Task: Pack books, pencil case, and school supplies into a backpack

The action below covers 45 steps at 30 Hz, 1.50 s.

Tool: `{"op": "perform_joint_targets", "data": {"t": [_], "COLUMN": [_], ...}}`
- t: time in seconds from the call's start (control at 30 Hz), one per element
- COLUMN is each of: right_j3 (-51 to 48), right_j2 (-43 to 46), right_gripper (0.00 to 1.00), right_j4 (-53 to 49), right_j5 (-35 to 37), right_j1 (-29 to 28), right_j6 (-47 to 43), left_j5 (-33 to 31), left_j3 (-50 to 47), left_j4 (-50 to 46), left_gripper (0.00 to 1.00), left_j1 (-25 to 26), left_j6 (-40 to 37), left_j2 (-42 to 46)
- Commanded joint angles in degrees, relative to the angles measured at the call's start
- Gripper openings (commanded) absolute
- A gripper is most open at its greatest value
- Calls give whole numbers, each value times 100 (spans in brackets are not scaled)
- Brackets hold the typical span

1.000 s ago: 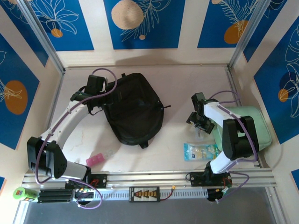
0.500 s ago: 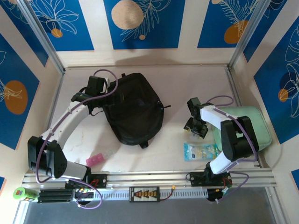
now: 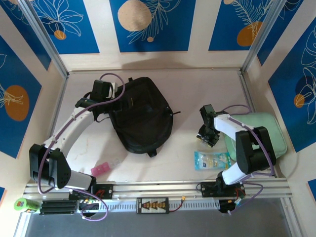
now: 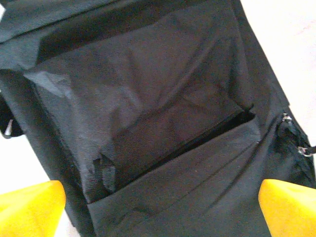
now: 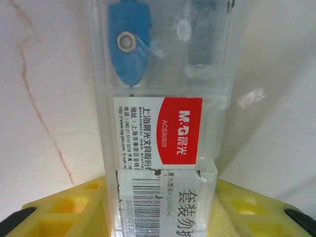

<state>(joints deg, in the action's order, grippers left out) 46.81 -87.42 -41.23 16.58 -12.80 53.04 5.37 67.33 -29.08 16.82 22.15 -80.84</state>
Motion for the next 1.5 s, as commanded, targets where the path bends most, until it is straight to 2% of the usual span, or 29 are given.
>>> {"op": "perform_joint_targets", "data": {"t": [0.0, 0.1, 0.27, 0.37, 0.5, 0.73, 0.9, 1.03, 1.17, 1.33, 1.47], "right_j3": [94, 267, 514, 666, 883, 979, 1023, 997, 971, 979, 1031], "right_j2": [291, 446, 704, 774, 711, 731, 751, 842, 875, 831, 731], "right_gripper": [45, 45, 44, 45, 45, 45, 45, 45, 45, 45, 45], "right_j4": [20, 114, 396, 531, 608, 763, 847, 1047, 1240, 1387, 1434], "right_j5": [156, 185, -35, -140, -194, -120, -146, -320, -493, -594, -621], "right_j1": [-117, -268, -490, -603, -667, -634, -597, -595, -635, -765, -868], "right_j6": [-149, -412, -632, -700, -724, -747, -889, -1144, -1307, -1384, -1348], "left_j5": [659, 734, 197, -156, -13, 98, -107, -426, -539, -1289, -1934], "left_j3": [-144, -482, -995, -1331, -1696, -1212, -667, -75, 520, 1357, 1809], "left_j4": [268, 640, 756, 971, 1852, 2319, 1995, 1103, 114, -1167, -1552], "left_gripper": [93, 88, 86, 86, 86, 86, 85, 84, 81, 77, 68], "left_j1": [-21, 216, 862, 1257, 1853, 2699, 2941, 2774, 2297, 1765, 1649], "left_j6": [83, 321, 607, 1035, 1715, 2106, 2028, 1523, 765, -1048, -2307], "left_j2": [-98, -176, -442, -547, -910, -1641, -1501, -1121, -960, -1360, -2028]}}
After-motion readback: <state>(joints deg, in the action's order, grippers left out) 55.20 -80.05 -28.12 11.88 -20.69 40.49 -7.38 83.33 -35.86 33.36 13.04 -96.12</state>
